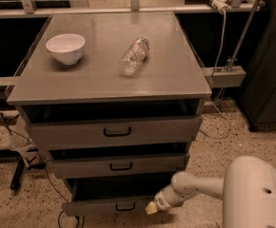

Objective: Close bottom drawer

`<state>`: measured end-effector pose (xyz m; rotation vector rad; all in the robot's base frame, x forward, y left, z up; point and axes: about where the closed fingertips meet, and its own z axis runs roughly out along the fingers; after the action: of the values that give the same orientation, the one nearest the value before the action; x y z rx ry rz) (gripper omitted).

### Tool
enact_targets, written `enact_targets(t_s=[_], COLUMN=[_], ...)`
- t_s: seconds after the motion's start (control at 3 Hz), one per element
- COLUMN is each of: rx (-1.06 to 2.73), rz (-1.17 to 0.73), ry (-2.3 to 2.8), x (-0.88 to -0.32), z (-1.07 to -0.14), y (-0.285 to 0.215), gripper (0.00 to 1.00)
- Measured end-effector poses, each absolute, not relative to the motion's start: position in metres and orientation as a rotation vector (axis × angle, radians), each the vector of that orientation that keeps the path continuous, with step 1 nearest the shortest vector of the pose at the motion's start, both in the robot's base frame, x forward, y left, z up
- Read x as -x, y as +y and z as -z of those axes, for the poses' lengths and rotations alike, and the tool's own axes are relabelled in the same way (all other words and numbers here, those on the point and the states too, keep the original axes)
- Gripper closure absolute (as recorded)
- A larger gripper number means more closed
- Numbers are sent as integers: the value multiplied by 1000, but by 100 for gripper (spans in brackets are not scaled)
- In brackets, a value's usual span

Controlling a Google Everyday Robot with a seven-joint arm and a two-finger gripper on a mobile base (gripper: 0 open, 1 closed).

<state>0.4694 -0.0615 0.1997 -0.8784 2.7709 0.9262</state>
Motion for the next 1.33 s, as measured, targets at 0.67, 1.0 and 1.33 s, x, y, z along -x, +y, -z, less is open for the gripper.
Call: enact_targets(t_s=[0.67,1.0,1.33], rx=[878,879,879], rz=[-926,-926,-927], ry=[2771,2771,2771], x=[-469,-469,-469], z=[-200,-200,-200], y=[-61,-61,-61], gripper=[13,0,0])
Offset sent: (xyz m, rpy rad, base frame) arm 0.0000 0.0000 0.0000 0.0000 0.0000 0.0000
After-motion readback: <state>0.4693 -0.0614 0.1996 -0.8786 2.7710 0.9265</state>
